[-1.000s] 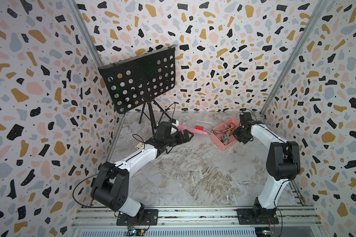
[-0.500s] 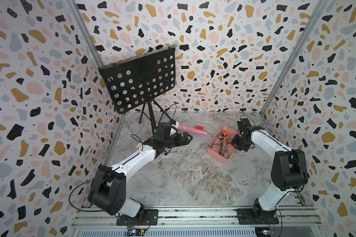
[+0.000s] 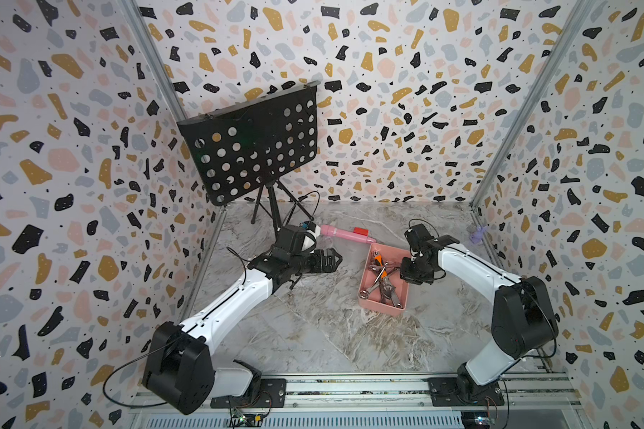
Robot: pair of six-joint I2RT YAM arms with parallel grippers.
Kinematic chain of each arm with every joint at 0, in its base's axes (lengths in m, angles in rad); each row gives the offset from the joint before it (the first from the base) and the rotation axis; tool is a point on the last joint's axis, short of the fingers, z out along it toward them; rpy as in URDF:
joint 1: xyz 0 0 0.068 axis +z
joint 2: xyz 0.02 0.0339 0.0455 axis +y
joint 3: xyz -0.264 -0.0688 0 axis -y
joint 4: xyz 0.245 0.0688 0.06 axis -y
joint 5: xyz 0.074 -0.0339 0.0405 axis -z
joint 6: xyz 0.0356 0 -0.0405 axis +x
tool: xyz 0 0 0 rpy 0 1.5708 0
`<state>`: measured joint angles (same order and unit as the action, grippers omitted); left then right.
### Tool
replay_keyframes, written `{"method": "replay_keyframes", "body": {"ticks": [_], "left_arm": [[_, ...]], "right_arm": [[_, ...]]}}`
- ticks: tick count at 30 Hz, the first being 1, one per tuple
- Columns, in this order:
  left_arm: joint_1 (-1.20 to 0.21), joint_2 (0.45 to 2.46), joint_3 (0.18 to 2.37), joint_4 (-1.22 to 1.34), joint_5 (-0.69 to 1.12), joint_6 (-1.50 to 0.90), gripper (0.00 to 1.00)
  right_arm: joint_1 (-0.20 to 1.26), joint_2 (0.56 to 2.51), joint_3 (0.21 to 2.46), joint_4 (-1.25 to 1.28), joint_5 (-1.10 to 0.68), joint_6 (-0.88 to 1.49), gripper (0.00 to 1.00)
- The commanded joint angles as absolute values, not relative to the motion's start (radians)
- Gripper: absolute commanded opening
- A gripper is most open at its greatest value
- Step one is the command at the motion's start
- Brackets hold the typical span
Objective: Take out the wrench from the storage box
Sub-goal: Move the storage box to the center of the board.
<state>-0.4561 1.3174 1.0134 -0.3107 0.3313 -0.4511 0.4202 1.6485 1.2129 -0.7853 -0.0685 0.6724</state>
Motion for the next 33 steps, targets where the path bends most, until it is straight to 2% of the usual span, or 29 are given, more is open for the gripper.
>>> {"method": "replay_keyframes", "body": {"ticks": [1,9,13,19,25,33], "left_arm": [[-0.462,1.278,1.015,-0.380,0.284,-0.399,1.00],[-0.477,1.256,1.004,-0.406,0.240,-0.410,0.98],[-0.496,1.261,1.014,-0.413,0.214,-0.405,0.97],[-0.537,1.283,1.035,-0.413,0.203,-0.400,0.95],[-0.588,1.314,1.065,-0.411,0.196,-0.381,0.93],[-0.684,1.378,1.118,-0.419,0.161,-0.317,0.86]], "right_arm": [[0.473,1.648,1.287,-0.778,-0.135,0.654,0.00],[0.532,1.723,1.381,-0.779,-0.126,0.680,0.01],[0.534,1.726,1.399,-0.791,-0.110,0.697,0.07],[0.533,1.703,1.425,-0.831,-0.063,0.665,0.30],[0.529,1.652,1.436,-0.877,-0.023,0.606,0.36],[0.443,1.515,1.390,-0.878,-0.107,0.399,0.49]]}}
